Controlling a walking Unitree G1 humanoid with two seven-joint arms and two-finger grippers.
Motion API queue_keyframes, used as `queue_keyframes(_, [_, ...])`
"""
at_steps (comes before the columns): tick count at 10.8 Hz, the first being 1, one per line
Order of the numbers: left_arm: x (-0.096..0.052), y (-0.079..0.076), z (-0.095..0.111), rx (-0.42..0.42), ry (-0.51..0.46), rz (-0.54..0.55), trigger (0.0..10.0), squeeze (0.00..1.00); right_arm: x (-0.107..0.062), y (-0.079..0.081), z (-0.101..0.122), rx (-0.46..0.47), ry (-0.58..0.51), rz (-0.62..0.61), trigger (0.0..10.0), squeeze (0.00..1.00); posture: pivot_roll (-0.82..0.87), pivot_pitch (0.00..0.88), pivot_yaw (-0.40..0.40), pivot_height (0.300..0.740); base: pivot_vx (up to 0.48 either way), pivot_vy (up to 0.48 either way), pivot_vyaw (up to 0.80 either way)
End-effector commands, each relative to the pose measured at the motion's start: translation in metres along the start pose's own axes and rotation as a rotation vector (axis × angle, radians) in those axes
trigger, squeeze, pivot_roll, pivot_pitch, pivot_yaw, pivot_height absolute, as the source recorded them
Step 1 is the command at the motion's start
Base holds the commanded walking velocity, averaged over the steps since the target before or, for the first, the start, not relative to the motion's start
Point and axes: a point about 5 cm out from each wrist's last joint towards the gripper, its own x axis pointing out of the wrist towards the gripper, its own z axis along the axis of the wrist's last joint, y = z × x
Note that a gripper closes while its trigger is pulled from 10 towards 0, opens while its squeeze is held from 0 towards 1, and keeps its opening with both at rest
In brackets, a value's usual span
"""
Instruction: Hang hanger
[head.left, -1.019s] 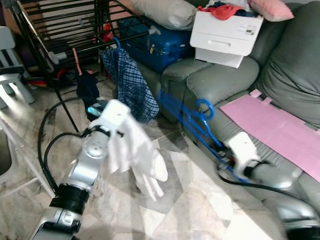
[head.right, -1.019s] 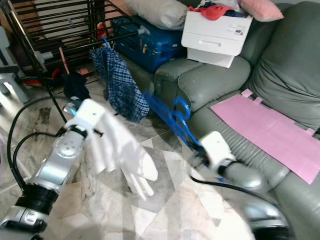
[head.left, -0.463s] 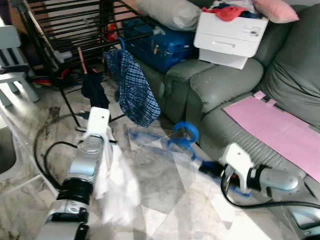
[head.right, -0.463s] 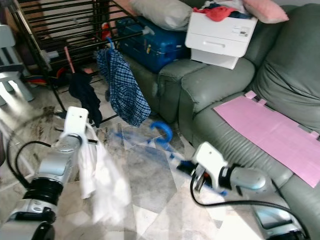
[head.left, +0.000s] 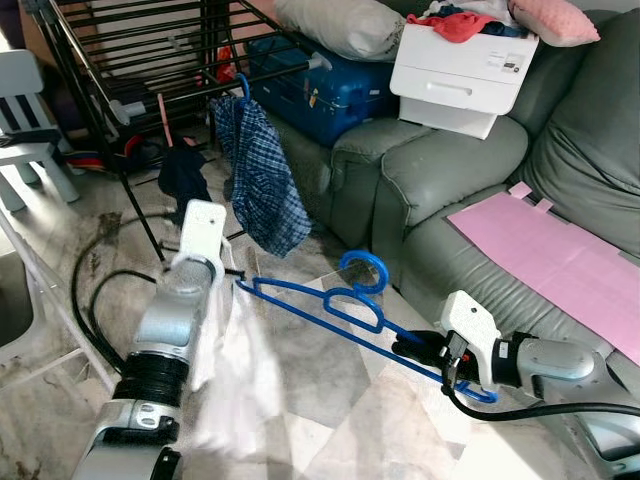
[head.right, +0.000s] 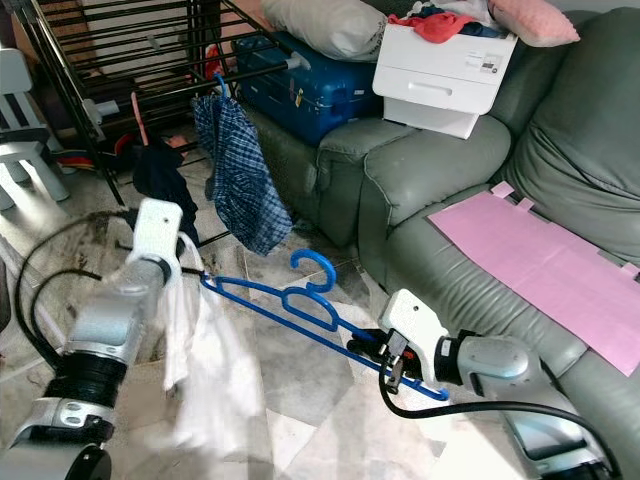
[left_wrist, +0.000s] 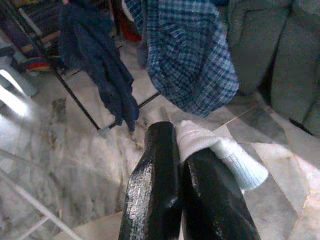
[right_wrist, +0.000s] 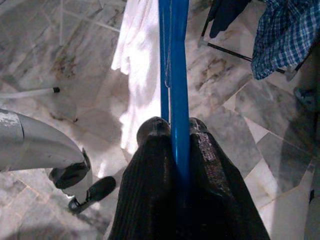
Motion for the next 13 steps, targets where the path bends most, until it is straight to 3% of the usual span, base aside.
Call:
queue_keyframes(1, [-0.003,0.003,0.010,0.013,-0.037,-0.002,10.0,0.00,-0.001,-0.002,0.005,-0.041,-0.001,-0.008,10.0,0.00,-0.11,0.000,0.000,0.740,0.000,0.000,0.00])
queue_keyframes(4, [-0.016,0.012,0.020,0.017,-0.057,-0.040,10.0,0.00,0.001,-0.020,0.004,-0.058,-0.001,-0.154,10.0,0.00,-0.10,0.000,-0.003,0.740,0.000,0.000,0.00])
queue_keyframes(7, [-0.032,-0.006,0.034,0.000,-0.136,-0.219,10.0,0.00,0.004,-0.036,0.004,-0.047,-0.022,-0.260,10.0,0.00,-0.10,0.000,-0.008,0.740,0.000,0.000,0.00])
queue_keyframes(8, [-0.027,0.000,0.030,-0.052,-0.063,-0.135,10.0,0.00,0.003,-0.037,0.005,-0.049,-0.029,-0.263,10.0,0.00,-0.10,0.000,-0.007,0.740,0.000,0.000,0.00])
queue_keyframes(9, [-0.021,0.012,0.021,-0.094,-0.007,0.027,10.0,0.00,0.002,-0.037,0.007,-0.054,-0.040,-0.260,10.0,0.00,-0.10,0.000,-0.002,0.740,0.000,0.000,0.00])
queue_keyframes(10, [-0.019,0.013,0.018,-0.165,0.010,0.069,10.0,0.00,0.002,-0.034,0.009,-0.049,-0.047,-0.227,10.0,0.00,-0.10,0.000,0.000,0.740,0.000,0.000,0.00])
queue_keyframes(13, [-0.011,0.010,0.013,-0.205,0.053,0.162,10.0,0.00,0.005,-0.009,0.017,-0.024,-0.063,-0.016,10.0,0.00,-0.10,0.000,0.009,0.740,0.000,0.000,0.00])
